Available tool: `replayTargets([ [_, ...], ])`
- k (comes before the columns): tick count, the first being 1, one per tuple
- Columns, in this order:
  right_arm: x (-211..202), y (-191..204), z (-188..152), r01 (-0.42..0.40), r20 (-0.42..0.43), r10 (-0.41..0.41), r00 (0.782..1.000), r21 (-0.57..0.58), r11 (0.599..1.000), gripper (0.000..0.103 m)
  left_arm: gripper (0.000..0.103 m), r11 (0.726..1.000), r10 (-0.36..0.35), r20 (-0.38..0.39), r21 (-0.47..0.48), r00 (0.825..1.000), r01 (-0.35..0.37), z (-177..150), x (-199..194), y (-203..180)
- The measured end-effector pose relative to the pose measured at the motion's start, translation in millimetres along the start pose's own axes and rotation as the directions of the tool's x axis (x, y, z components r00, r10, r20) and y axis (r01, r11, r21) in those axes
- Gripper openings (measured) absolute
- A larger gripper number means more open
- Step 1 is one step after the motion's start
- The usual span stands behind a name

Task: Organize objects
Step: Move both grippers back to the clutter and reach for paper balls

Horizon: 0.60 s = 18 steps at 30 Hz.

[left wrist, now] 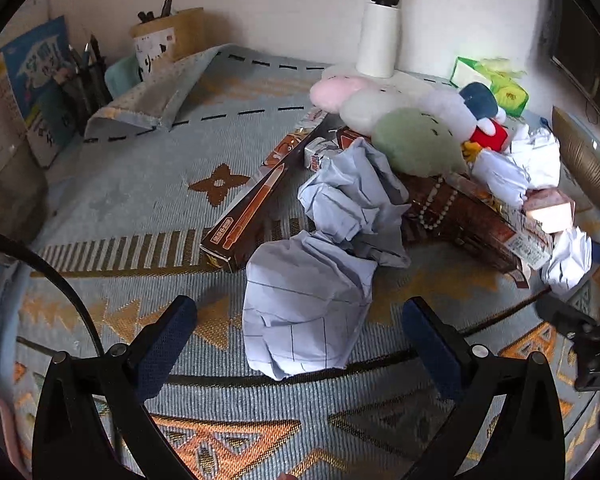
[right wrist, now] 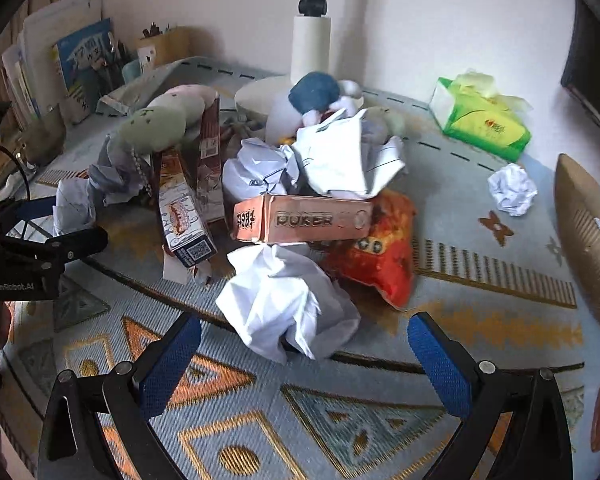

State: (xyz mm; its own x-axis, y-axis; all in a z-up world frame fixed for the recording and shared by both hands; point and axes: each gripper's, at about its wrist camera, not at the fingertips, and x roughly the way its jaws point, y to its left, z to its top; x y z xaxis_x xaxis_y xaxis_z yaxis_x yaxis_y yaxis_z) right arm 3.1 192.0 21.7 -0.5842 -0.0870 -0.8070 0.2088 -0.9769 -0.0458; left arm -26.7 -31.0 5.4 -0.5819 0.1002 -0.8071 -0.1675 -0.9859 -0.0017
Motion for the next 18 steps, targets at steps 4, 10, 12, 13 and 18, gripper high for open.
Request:
replayTargets([
  [4, 8.4, -2.7, 6.0, -0.030, -0.006, 0.030, 1.000, 0.036, 0.999, 0.103, 0.103, 1.000, 0.000, -0.001, 0.000, 1.000, 0.000, 1.5, 0.9, 0.5],
  [10, 11.2, -2.6, 8.5, -0.023, -0.006, 0.023, 1.000, 0.032, 0.999, 0.103, 0.103, 1.000, -0.001, -0.002, 0.001, 1.000, 0.001, 2.2, 1.6, 1.1],
  [12, 11.7, -3.1, 8.9, -0.023, -0.006, 0.023, 1.000, 0.032, 0.999, 0.103, 0.103, 1.000, -0.002, -0.002, 0.002, 1.000, 0.002, 2.4, 1.7, 1.2],
  [13, 11.3, -3.0, 8.4, -0.023, -0.006, 0.023, 1.000, 0.032, 0.999, 0.103, 0.103, 1.000, -0.002, -0.002, 0.002, 1.000, 0.002, 2.4, 1.7, 1.2],
  [18, 11.3, -3.1, 8.3, -0.022, -0.006, 0.022, 1.000, 0.032, 0.999, 0.103, 0.103, 1.000, -0.002, -0.002, 0.003, 1.000, 0.002, 2.7, 2.0, 1.5],
])
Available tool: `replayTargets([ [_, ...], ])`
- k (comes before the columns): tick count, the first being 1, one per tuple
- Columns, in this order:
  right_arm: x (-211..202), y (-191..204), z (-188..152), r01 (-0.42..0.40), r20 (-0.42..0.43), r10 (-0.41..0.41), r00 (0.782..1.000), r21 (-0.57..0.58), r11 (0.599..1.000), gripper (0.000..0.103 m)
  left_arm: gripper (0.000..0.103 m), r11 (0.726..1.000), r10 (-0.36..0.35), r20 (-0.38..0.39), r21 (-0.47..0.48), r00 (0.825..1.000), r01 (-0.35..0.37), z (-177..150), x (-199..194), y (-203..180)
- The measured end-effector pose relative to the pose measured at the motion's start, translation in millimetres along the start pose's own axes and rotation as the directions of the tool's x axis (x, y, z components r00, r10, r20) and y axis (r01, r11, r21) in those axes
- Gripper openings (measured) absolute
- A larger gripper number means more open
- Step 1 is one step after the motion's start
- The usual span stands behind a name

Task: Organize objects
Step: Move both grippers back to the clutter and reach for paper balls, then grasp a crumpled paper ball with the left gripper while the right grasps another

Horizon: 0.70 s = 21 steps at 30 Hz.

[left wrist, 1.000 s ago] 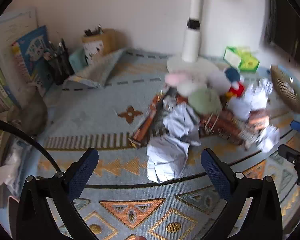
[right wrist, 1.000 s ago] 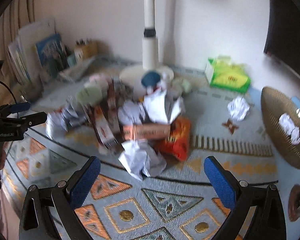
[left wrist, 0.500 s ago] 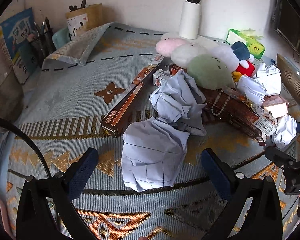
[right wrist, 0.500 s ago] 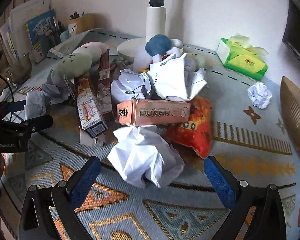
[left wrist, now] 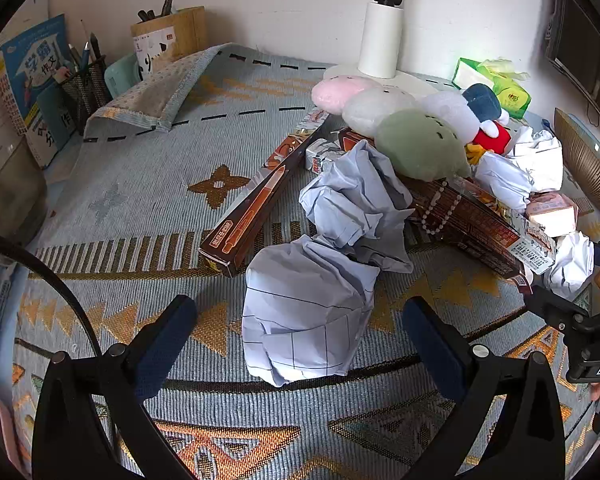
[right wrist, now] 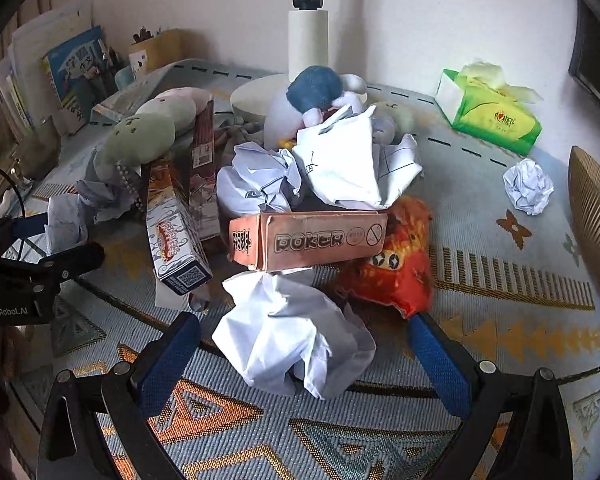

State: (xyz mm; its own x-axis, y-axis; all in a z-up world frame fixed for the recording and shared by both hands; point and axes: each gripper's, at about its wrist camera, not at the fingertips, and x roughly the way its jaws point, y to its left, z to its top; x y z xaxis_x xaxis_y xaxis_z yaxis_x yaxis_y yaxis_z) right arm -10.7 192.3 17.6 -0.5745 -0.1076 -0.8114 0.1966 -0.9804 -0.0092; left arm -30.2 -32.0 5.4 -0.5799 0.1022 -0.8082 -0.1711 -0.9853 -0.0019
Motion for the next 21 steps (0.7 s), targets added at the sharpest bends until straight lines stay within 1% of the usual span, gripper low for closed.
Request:
replayTargets([
  [6, 0, 1, 0, 0.002, 0.000, -0.002, 1.000, 0.001, 1.000, 0.103, 0.103, 1.000, 0.001, 0.002, -0.011, 1.000, -0.001, 0, 1, 1],
  [7, -1, 0, 0, -0.005, 0.002, 0.005, 1.000, 0.004, 1.000, 0.102, 0.092, 1.000, 0.008, 0.011, -0.016, 1.000, -0.008, 0, -1, 1],
  [8, -2, 0, 0, -0.003, 0.006, 0.003, 1.000, 0.005, 1.000, 0.098, 0.055, 1.000, 0.004, 0.045, -0.030, 0.999, -0.003, -1, -7, 3],
  [9, -4, 0, -1, -0.008, 0.018, 0.008, 1.000, 0.005, 1.000, 0.088, 0.049, 0.999, -0.010, 0.065, -0.048, 0.998, 0.013, -2, -12, 6],
  [10, -7, -1, -2, 0.000, 0.028, 0.000, 1.000, 0.004, 1.000, 0.075, 0.049, 0.997, -0.041, 0.061, -0.060, 0.997, 0.045, -2, -10, 9],
  [11, -9, -2, -4, -0.009, 0.037, 0.009, 0.999, 0.008, 1.000, 0.068, 0.049, 0.997, -0.046, 0.066, -0.062, 0.997, 0.050, -2, -11, 10],
  [12, -12, -3, -5, -0.011, 0.044, 0.010, 0.999, 0.016, 1.000, 0.057, 0.049, 0.997, -0.040, 0.064, -0.062, 0.997, 0.044, -3, -12, 11],
  [14, -13, -5, -6, -0.013, 0.042, 0.012, 0.999, 0.022, 1.000, 0.055, 0.049, 0.998, -0.026, 0.066, -0.054, 0.997, 0.029, -4, -13, 9],
  [16, -15, -8, -8, -0.027, 0.051, 0.025, 0.998, 0.041, 0.999, 0.053, 0.049, 0.997, -0.037, 0.072, -0.065, 0.997, 0.042, -5, -16, 8],
  [18, -18, -14, -9, -0.068, 0.055, 0.064, 0.996, 0.080, 0.994, 0.053, 0.049, 0.996, -0.043, 0.077, -0.069, 0.996, 0.049, -6, -20, 8],
  [21, -23, -20, -12, -0.116, 0.066, 0.109, 0.992, 0.116, 0.986, 0.053, 0.049, 0.997, -0.032, 0.085, -0.062, 0.996, 0.037, -7, -27, 5],
])
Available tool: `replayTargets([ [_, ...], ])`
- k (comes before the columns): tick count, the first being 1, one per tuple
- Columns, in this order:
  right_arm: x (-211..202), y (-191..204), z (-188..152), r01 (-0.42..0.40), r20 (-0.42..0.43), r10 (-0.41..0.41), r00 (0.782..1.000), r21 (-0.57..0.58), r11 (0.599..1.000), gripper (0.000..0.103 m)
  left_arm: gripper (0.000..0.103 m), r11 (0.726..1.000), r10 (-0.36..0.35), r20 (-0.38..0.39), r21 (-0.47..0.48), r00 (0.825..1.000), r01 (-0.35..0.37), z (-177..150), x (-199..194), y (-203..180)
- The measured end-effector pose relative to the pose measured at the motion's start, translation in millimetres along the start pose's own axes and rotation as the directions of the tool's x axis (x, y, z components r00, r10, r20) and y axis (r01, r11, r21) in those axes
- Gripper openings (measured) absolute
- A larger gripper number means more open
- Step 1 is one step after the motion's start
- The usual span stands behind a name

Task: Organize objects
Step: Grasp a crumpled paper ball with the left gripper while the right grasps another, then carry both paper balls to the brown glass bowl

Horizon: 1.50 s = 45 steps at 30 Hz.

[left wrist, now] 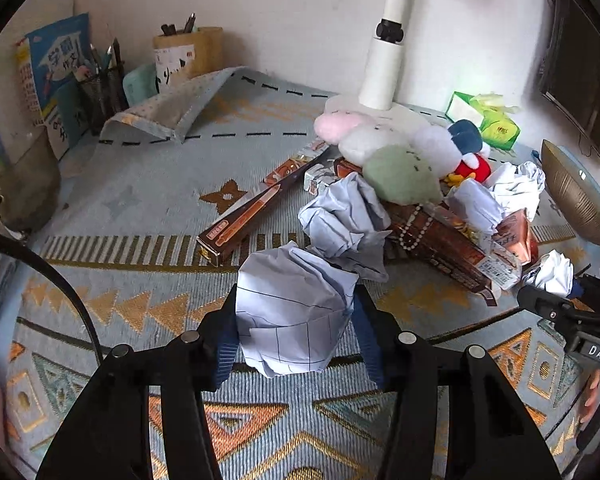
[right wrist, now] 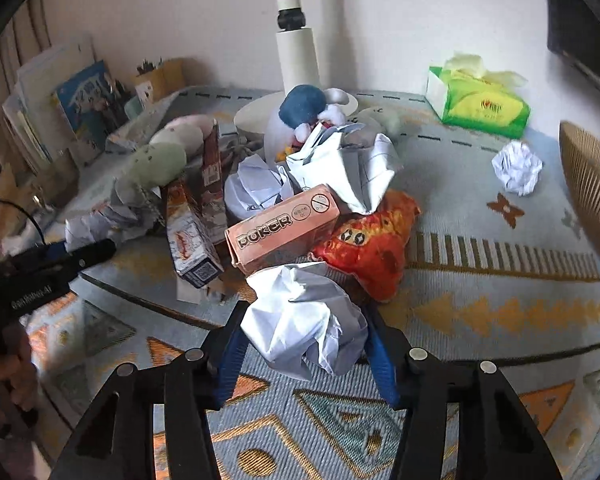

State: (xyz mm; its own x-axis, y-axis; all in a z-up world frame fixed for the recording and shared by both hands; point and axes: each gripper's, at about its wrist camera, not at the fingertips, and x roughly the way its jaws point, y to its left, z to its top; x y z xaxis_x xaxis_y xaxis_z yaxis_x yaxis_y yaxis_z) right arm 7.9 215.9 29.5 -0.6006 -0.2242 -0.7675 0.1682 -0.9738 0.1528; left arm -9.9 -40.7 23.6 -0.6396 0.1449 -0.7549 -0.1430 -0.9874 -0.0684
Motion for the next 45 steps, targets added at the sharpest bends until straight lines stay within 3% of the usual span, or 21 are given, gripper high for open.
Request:
replayTargets([
  [15, -41, -14, 1, -0.042, 0.072, 0.038, 0.997, 0.054, 0.998, 0.053, 0.049, 0.998, 0.063, 0.043, 0.026, 0.997, -0.064, 12, -27, -11],
  [25, -70, -36, 10, -0.070, 0.139, 0.055, 0.989, 0.107, 0.992, 0.054, 0.049, 0.996, 0.068, 0.101, 0.056, 0.993, -0.074, 28, -51, -29],
  [28, -79, -43, 16, -0.071, 0.166, 0.050, 0.985, 0.118, 0.990, 0.054, 0.050, 0.989, 0.105, 0.131, 0.089, 0.986, -0.117, 36, -59, -41],
  [37, -107, -68, 26, -0.084, 0.234, 0.050, 0.971, 0.137, 0.987, 0.054, 0.050, 0.991, 0.041, 0.189, 0.119, 0.981, -0.064, 65, -78, -78],
  [41, -121, -79, 31, -0.091, 0.270, 0.051, 0.962, 0.140, 0.986, 0.054, 0.050, 0.978, 0.071, 0.248, 0.172, 0.966, -0.116, 83, -86, -108],
  [45, -133, -91, 37, -0.101, 0.304, 0.052, 0.951, 0.147, 0.984, 0.054, 0.050, 0.980, -0.006, 0.259, 0.193, 0.966, -0.045, 102, -87, -133],
])
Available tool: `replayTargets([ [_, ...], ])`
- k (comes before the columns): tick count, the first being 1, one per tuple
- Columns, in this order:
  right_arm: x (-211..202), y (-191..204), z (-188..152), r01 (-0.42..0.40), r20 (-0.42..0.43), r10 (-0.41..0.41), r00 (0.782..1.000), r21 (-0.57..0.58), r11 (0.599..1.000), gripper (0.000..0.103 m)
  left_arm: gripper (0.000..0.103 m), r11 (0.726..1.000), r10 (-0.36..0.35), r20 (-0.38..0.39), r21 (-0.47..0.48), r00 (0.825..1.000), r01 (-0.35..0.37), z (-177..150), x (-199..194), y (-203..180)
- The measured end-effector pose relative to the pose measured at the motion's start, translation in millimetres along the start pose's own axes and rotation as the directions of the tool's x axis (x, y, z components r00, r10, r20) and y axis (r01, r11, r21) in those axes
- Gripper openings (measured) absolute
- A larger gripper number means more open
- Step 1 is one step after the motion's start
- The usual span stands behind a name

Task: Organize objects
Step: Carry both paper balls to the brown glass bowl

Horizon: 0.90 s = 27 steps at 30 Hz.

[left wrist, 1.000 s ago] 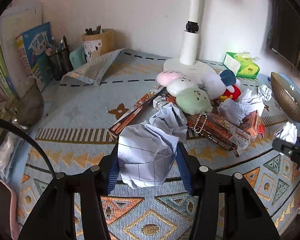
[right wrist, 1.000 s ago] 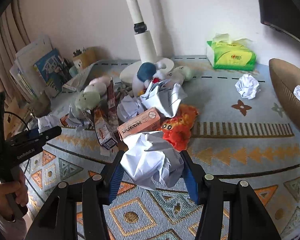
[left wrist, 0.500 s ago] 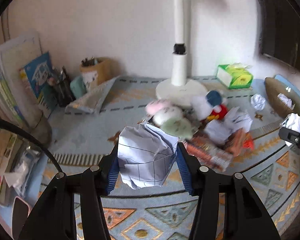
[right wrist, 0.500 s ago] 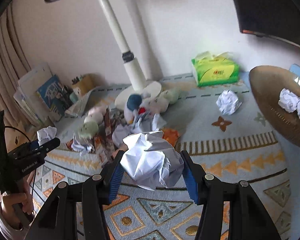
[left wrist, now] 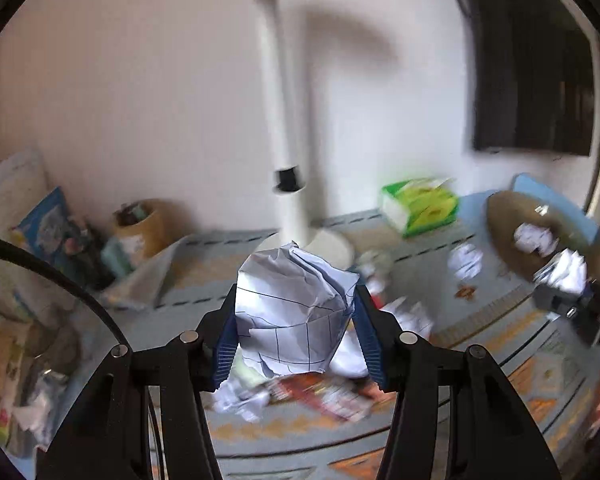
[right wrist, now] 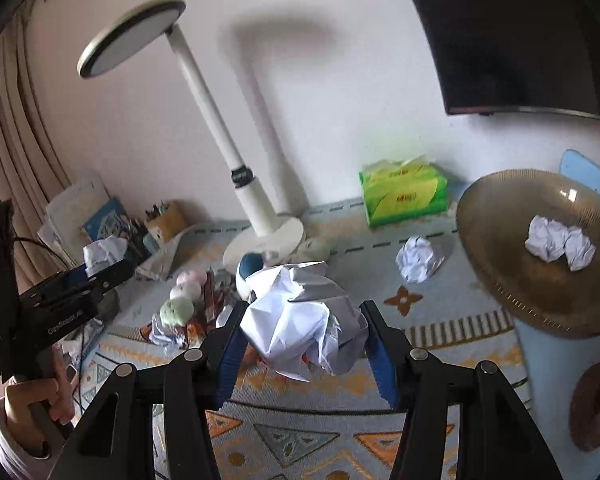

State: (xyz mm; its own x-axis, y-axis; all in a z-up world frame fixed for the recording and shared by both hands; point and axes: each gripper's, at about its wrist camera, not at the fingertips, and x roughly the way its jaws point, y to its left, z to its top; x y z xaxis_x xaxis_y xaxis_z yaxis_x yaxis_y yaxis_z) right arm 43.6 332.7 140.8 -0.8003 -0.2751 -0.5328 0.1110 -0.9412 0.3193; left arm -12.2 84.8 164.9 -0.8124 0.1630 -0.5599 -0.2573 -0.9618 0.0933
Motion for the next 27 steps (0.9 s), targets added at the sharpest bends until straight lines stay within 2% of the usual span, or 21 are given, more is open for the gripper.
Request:
replayTargets([
  [8, -16, -27, 18, 0.022, 0.039, -0.023, 0.999, 0.018, 1.000, 0.054, 0.050, 0.996, -0.071, 0.041, 0.056, 0.997, 0.069, 37, 11, -48],
  [16, -37, -65, 39, 0.080, 0.081, -0.084, 0.993, 0.057, 0.995, 0.054, 0.052, 0.986, -0.150, 0.074, 0.090, 0.986, 0.143, 64, 25, -98],
  [22, -47, -98, 52, 0.145, 0.090, -0.154, 0.984, 0.092, 0.985, 0.054, 0.052, 0.971, -0.232, 0.063, 0.072, 0.971, 0.228, 76, 42, -134],
  [27, -51, -131, 55, 0.197, 0.066, -0.208, 0.976, 0.149, 0.969, 0.054, 0.052, 0.948, -0.311, 0.044, 0.084, 0.949, 0.307, 82, 57, -172],
])
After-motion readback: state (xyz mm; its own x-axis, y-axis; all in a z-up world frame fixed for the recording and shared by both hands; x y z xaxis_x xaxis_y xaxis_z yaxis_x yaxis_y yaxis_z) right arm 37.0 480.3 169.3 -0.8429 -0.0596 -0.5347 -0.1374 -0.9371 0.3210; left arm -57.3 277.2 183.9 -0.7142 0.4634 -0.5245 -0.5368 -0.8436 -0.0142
